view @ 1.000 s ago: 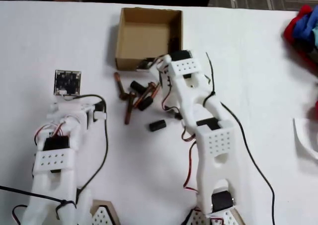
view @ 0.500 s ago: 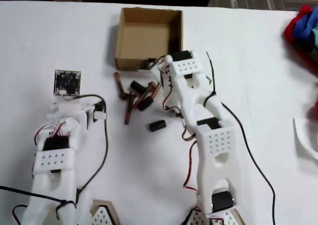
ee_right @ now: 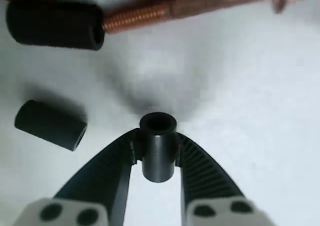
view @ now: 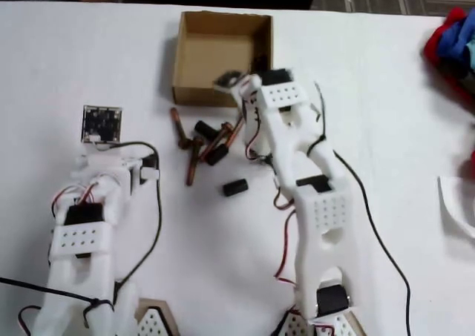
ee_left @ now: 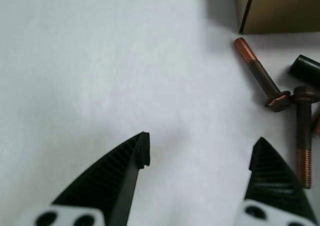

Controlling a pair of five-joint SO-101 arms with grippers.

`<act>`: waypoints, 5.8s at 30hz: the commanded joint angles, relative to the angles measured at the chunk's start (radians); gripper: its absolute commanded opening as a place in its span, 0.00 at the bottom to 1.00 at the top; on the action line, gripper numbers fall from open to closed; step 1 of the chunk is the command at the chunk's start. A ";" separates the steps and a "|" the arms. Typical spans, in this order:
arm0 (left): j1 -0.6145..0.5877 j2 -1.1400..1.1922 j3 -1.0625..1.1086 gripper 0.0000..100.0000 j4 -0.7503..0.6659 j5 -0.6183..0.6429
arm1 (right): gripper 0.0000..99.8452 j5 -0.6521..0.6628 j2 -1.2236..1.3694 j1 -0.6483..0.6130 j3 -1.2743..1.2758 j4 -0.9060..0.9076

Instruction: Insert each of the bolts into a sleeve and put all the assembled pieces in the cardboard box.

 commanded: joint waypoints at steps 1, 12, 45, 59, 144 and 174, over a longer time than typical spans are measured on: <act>0.057 -0.026 -0.042 0.33 0.058 -0.005 | 0.02 -0.035 -0.243 0.002 0.014 0.005; 0.146 0.396 -0.553 0.33 0.477 -0.003 | 0.02 -0.028 -0.989 0.119 0.985 -0.532; 0.334 1.261 -1.334 0.33 0.663 0.080 | 0.02 -0.239 -1.285 0.240 1.617 -1.185; 0.256 1.381 -1.547 0.33 0.802 0.080 | 0.02 -0.242 -1.285 0.239 1.614 -1.185; 0.394 0.809 -0.704 0.02 0.554 -0.227 | 0.02 -0.239 -1.287 0.239 1.614 -1.185; 0.411 0.112 -0.154 0.02 -0.298 -0.032 | 0.02 -0.241 -1.283 0.239 1.712 -1.451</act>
